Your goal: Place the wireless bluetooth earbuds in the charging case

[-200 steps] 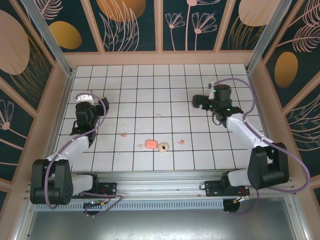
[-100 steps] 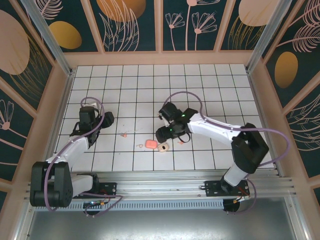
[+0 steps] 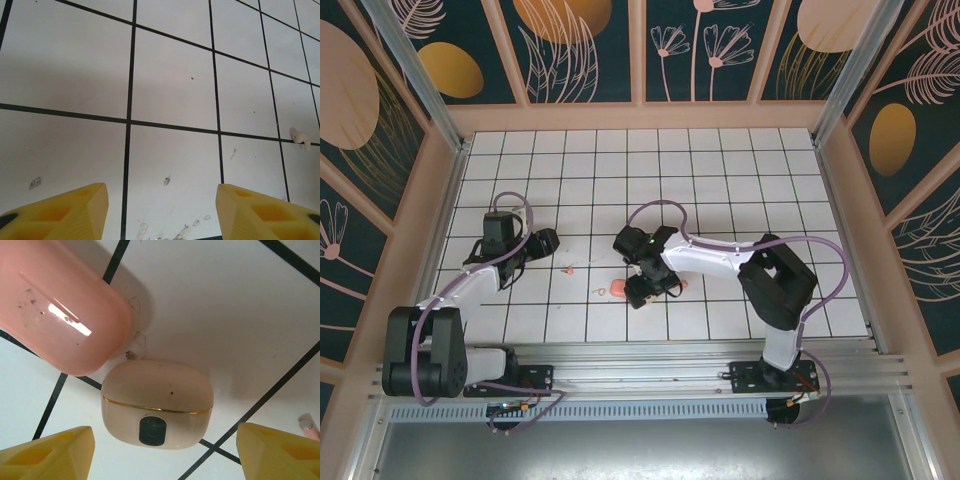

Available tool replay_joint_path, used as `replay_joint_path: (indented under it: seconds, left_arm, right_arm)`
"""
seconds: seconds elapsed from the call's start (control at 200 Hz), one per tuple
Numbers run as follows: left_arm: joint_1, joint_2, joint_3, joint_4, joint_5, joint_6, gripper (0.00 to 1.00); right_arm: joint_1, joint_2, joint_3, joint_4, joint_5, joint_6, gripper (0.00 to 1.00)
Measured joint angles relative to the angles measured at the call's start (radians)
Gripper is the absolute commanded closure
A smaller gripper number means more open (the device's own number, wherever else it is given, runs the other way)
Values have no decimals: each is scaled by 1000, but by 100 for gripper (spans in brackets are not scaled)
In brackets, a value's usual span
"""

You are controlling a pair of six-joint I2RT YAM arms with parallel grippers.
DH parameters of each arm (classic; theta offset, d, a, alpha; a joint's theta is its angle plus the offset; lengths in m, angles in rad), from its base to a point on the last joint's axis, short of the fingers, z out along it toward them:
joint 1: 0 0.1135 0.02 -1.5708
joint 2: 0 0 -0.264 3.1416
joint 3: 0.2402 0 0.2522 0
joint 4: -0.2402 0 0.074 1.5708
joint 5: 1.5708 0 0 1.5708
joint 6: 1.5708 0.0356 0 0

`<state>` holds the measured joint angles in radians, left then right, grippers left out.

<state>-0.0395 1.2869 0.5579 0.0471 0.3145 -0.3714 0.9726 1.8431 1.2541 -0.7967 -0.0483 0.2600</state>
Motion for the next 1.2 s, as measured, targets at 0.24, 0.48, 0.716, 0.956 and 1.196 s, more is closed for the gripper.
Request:
replay_joint_path:
  seconds: [0.24, 0.48, 0.716, 0.956, 1.196]
  left_arm:
    - [0, 0, 0, -2, -1, 0, 42]
    - [0, 0, 0, -7, -4, 0, 42]
    - [-3, 0, 0, -8, -8, 0, 42]
    - [-12, -2, 0, -8, -8, 0, 43]
    - [-28, -4, 0, -8, -8, 4, 45]
  right_arm:
    - [1, 38, 15, 4, 0, -16, 25]
    - [1, 53, 15, 15, 4, -17, 31]
    - [2, 56, 11, 53, 6, -14, 31]
    - [2, 56, -18, 80, 19, -10, 39]
    - [2, 27, -54, 120, 25, 13, 43]
